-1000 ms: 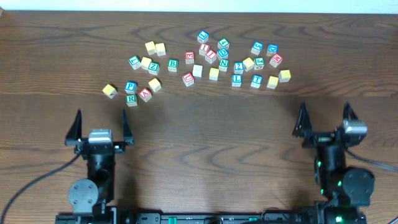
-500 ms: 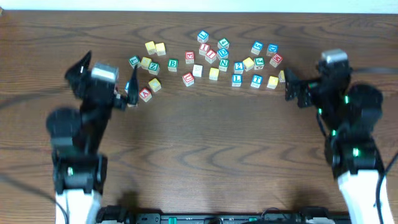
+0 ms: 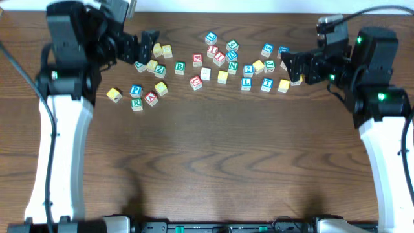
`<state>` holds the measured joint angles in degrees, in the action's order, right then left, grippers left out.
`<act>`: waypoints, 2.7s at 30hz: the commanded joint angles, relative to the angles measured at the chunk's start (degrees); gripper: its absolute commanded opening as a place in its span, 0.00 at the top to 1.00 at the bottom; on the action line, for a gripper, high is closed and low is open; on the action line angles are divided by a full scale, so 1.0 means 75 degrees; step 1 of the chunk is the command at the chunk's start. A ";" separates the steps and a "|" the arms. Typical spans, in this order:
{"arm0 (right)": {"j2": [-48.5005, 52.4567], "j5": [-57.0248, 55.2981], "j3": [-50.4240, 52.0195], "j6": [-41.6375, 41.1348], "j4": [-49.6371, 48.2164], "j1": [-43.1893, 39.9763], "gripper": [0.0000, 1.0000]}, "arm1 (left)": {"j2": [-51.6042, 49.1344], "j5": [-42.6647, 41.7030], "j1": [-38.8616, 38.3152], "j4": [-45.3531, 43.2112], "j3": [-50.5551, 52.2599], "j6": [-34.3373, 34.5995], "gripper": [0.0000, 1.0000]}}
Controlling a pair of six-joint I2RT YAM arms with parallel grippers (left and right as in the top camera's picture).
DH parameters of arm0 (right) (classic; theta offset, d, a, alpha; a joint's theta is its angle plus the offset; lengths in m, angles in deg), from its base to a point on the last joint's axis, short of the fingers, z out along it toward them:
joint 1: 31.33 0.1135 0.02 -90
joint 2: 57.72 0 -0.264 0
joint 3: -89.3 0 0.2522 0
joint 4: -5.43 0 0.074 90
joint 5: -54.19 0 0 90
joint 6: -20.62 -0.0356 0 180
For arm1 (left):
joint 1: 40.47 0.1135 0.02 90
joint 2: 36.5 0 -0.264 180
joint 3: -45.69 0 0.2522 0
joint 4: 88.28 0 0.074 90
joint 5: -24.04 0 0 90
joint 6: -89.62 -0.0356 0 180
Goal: Spell out ROBOT
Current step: 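Raise both arms and move the left gripper over the green R block, then lower the left gripper and grasp the green R block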
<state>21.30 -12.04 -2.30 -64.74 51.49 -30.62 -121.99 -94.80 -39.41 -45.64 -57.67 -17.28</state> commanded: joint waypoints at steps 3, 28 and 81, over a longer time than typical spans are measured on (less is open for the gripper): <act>0.0950 0.0944 -0.1241 0.0044 0.0906 -0.0029 0.01 | -0.1297 -0.0219 -0.0038 0.1550 -0.2072 -0.0058 0.02; 0.3582 0.0627 -0.3281 0.0017 0.2489 0.0828 0.01 | -0.2276 -0.0306 -0.0291 0.3538 -0.2836 0.0699 0.02; 0.3622 -0.1728 -0.3261 -0.1725 0.2763 0.1276 0.18 | -0.3491 0.4144 -0.0268 0.2154 0.1288 0.4371 0.51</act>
<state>48.42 -24.32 -25.97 -76.85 72.08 -21.33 -148.26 -62.67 -41.60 -28.85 -48.23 17.56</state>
